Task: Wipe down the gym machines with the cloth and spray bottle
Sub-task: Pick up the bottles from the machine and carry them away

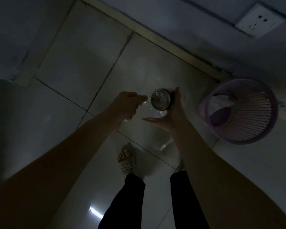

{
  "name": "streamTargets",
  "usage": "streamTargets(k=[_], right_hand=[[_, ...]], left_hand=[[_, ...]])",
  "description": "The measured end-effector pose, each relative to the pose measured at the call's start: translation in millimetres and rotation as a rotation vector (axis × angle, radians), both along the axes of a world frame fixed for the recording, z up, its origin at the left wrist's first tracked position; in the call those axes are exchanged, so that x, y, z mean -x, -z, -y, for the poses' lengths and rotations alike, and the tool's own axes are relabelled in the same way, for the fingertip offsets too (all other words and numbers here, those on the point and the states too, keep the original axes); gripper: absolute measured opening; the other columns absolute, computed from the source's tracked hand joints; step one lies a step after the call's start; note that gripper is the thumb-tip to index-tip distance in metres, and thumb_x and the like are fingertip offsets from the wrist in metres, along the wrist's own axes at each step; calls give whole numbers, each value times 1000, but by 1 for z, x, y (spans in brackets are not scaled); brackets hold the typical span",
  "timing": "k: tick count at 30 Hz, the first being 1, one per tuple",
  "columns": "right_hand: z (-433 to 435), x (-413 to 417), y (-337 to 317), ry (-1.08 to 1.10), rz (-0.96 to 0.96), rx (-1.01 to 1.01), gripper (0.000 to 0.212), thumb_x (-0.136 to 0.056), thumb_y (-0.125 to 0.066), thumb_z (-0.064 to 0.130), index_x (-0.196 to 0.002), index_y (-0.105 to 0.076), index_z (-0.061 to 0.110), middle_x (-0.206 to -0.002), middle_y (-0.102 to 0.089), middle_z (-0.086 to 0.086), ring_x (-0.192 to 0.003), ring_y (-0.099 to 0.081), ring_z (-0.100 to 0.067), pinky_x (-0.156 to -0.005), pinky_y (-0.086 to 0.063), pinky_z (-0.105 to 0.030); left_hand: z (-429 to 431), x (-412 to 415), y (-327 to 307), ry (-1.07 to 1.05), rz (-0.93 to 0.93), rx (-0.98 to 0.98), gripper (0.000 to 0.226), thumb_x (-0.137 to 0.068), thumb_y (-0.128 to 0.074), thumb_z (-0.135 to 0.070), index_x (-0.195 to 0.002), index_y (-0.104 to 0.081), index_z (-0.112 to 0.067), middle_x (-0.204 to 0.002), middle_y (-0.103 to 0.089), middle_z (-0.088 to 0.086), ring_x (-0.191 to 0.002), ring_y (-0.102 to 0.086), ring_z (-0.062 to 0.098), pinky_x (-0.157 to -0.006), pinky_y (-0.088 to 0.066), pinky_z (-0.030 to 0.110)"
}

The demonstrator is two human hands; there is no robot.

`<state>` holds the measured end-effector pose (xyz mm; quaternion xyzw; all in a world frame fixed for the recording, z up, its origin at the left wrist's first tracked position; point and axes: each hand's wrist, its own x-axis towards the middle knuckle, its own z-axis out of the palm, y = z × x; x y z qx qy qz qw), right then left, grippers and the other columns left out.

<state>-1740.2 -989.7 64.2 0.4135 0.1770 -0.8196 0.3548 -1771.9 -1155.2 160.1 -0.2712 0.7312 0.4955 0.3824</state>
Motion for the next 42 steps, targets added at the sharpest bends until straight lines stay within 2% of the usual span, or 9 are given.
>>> streamTargets(k=[4,11,16,22,25,28,35,38,42], right_hand=[[-16,0,4,-84,45,-220,112,-47,-71,87,-143,-49,33,-151,-42,-14,-122,-50,-54,-88,-46,-74],[-72,-1,4,-220,10,-255,94,-74,-60,80,-152,-23,43,-134,-40,-24,-104,-65,-52,-90,-52,-64],[-102,-8,18,-1470,-399,-1163,65,-95,-57,50,-143,-43,9,-142,-49,-18,-127,-50,-38,-102,-44,-47],[-129,-14,3,-2249,-790,-1470,52,-88,-64,41,-132,-48,18,-134,-51,-7,-127,-45,-29,-103,-35,-41],[-132,-12,0,-2222,-1003,-1619,13,-79,-72,23,-91,-71,18,-93,-70,-7,-97,-64,-28,-94,-45,-40],[-141,-1,-5,-1902,-1191,-1681,10,-60,-68,18,-56,-61,13,-51,-56,-6,-47,-58,-24,-59,-53,-34],[-139,115,-91,-1059,-1026,-2150,14,-90,-55,14,-96,-62,4,-96,-59,-20,-88,-60,-36,-69,-39,-35],[-144,127,-97,-1243,-1041,-1806,17,-89,-60,22,-83,-63,7,-83,-60,-14,-83,-62,-33,-68,-39,-31],[-171,121,-83,-1292,-815,-1793,30,-94,-60,32,-100,-71,5,-99,-69,-19,-95,-66,-36,-75,-46,-36]], left_hand=[[-9,13,-1,-29,-76,-90,35,-97,-66,-24,-66,-50,-15,-60,-34,2,-44,-31,12,-43,-24,14],[-36,45,1,87,-344,-43,25,-97,-66,-23,-82,-56,-6,-66,-36,9,-58,-38,18,-52,-35,28],[-54,67,13,67,-329,30,27,-97,-67,-24,-71,-58,-18,-61,-47,2,-51,-43,13,-61,-40,31],[-54,102,12,-116,-411,94,14,-98,-64,-21,-91,-63,-9,-64,-49,2,-51,-47,11,-55,-45,25],[-51,112,13,-252,-413,63,13,-98,-64,-19,-89,-60,-10,-68,-50,2,-54,-50,11,-53,-50,21],[-47,118,14,-339,-395,62,13,-99,-62,-17,-88,-60,-11,-72,-54,0,-56,-52,10,-54,-51,21],[-61,119,25,-289,-342,97,29,-97,-62,-11,-69,-52,-11,-71,-54,11,-58,-54,18,-67,-43,33],[-72,122,32,-236,-309,156,20,-93,-64,-9,-75,-58,-8,-81,-56,16,-70,-55,22,-67,-41,33],[-86,118,52,-12,-258,234,10,-89,-68,-12,-83,-64,-4,-73,-56,14,-67,-54,23,-64,-40,31]])
